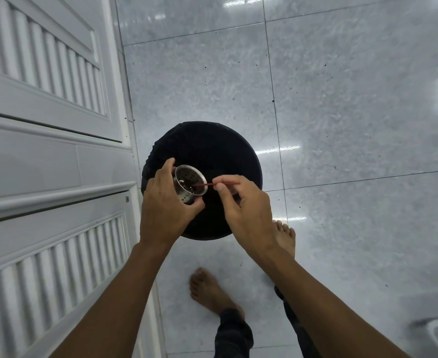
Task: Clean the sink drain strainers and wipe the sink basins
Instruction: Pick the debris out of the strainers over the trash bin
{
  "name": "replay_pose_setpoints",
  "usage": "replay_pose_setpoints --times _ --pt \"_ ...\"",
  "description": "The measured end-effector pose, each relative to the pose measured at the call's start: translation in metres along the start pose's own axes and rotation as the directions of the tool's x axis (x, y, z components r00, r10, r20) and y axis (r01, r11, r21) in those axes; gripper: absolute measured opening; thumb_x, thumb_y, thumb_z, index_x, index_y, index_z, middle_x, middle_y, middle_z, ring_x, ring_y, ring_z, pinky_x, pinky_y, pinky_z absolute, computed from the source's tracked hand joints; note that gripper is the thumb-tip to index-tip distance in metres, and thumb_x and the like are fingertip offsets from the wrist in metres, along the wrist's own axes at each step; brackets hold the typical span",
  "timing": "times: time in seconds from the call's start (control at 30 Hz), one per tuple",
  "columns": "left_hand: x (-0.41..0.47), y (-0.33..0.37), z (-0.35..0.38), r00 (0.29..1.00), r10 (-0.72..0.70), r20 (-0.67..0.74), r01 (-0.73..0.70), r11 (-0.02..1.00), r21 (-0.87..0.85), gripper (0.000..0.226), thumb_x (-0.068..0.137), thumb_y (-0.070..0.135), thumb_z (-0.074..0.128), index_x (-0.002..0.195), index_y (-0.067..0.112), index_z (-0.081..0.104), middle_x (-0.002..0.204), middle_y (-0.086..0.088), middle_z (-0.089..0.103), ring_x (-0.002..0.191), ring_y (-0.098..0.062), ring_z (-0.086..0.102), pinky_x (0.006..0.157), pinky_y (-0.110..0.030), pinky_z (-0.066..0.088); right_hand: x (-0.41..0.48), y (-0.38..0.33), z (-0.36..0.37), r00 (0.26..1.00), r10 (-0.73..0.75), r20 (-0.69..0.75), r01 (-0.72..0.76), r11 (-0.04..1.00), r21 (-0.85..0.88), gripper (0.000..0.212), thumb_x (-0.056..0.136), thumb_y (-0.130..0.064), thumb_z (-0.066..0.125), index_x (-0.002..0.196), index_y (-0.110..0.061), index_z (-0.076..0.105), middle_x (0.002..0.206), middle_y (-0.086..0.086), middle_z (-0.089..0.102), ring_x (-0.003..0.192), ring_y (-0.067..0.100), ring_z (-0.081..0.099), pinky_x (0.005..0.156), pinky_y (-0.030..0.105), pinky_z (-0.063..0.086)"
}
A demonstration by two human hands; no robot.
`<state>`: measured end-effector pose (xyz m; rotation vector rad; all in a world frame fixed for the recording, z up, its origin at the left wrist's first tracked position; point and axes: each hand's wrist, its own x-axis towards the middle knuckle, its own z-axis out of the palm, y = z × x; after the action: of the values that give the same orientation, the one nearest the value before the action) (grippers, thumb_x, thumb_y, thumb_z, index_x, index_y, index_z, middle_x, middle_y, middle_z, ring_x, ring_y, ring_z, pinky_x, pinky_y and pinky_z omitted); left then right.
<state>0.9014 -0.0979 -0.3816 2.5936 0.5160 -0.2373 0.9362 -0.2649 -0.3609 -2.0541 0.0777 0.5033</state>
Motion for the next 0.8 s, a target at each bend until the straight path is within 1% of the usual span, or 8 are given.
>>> replay_pose_setpoints --times 0.1,0.23,0.3,0.4,0.53,0.6,0.67,0.8 --pt "-0.001 0.001 0.002 1.000 0.001 0.002 -0.001 1.000 0.001 0.098 0.074 0.042 0.089 0.152 0.010 0.038 0.138 -0.012 0.058 0.123 -0.033 0.059 0.096 -0.033 0.041 -0.007 -0.003 0.005 0.999 -0.025 0.048 0.025 1.000 -0.004 0.020 0.101 -0.029 0.060 0.115 -0.023 0.072 0.113 -0.010 0.072 0.104 0.004 0.063 0.092 0.012 0.050" --pt "-0.003 0.004 0.001 1.000 -0.005 0.003 0.005 1.000 -0.019 0.098 0.074 0.042 0.088 0.153 0.011 0.037 0.137 -0.011 0.059 0.121 -0.031 0.059 0.096 -0.033 0.041 -0.002 -0.003 0.005 1.000 0.011 0.014 -0.011 1.000 -0.021 0.020 0.101 -0.026 0.060 0.116 -0.021 0.073 0.113 -0.009 0.072 0.104 0.007 0.064 0.093 0.019 0.053" --pt "-0.003 0.004 0.001 1.000 -0.011 -0.004 0.011 1.000 -0.010 0.099 0.075 0.043 0.087 0.153 0.012 0.036 0.138 -0.010 0.059 0.122 -0.030 0.059 0.096 -0.033 0.041 0.000 -0.007 0.006 1.000 -0.016 -0.017 0.016 1.000 0.007 0.019 0.101 -0.026 0.061 0.115 -0.022 0.073 0.111 -0.010 0.072 0.102 0.006 0.064 0.090 0.016 0.053" --pt "-0.003 0.005 0.000 1.000 -0.025 -0.007 0.025 1.000 0.014 0.100 0.076 0.047 0.086 0.155 0.012 0.036 0.140 -0.011 0.058 0.123 -0.031 0.058 0.097 -0.035 0.043 -0.004 -0.010 0.013 0.999 -0.044 0.026 0.043 0.999 0.002 0.020 0.100 -0.026 0.061 0.116 -0.022 0.073 0.111 -0.009 0.073 0.103 0.004 0.064 0.090 0.012 0.050" --pt "-0.006 0.003 -0.003 1.000 -0.027 -0.013 0.027 0.999 0.027 0.100 0.074 0.045 0.086 0.154 0.012 0.036 0.137 -0.011 0.059 0.121 -0.032 0.058 0.097 -0.040 0.048 -0.005 -0.007 0.013 0.999 0.045 0.026 -0.044 0.999 -0.021 0.022 0.102 -0.026 0.058 0.118 -0.020 0.073 0.114 -0.007 0.072 0.105 0.007 0.063 0.095 0.021 0.053" --pt "-0.008 0.002 -0.004 0.999 -0.034 -0.011 0.035 0.999 0.030 0.100 0.074 0.045 0.086 0.154 0.013 0.035 0.138 -0.011 0.058 0.122 -0.032 0.057 0.099 -0.044 0.049 -0.006 -0.007 0.011 0.999 0.034 0.004 -0.034 0.999 -0.001 0.021 0.102 -0.026 0.059 0.117 -0.021 0.073 0.113 -0.009 0.072 0.105 0.007 0.063 0.094 0.020 0.053" --pt "-0.010 0.001 -0.004 0.999 -0.032 -0.001 0.032 0.999 0.034 0.101 0.074 0.045 0.086 0.154 0.012 0.035 0.138 -0.011 0.058 0.122 -0.032 0.056 0.099 -0.046 0.050 -0.011 -0.009 0.012 0.999 0.004 0.036 -0.004 1.000 0.001 0.022 0.102 -0.026 0.060 0.117 -0.020 0.073 0.113 -0.008 0.072 0.105 0.006 0.063 0.093 0.018 0.052" --pt "-0.014 0.000 -0.003 1.000 -0.017 0.009 0.016 0.999 0.048 0.100 0.073 0.043 0.088 0.153 0.010 0.037 0.137 -0.012 0.059 0.119 -0.033 0.058 0.097 -0.041 0.048 -0.014 -0.005 0.011 0.996 0.037 0.076 -0.033 0.998 -0.051 0.023 0.103 -0.026 0.058 0.120 -0.020 0.072 0.116 -0.006 0.072 0.106 0.008 0.062 0.094 0.014 0.048"
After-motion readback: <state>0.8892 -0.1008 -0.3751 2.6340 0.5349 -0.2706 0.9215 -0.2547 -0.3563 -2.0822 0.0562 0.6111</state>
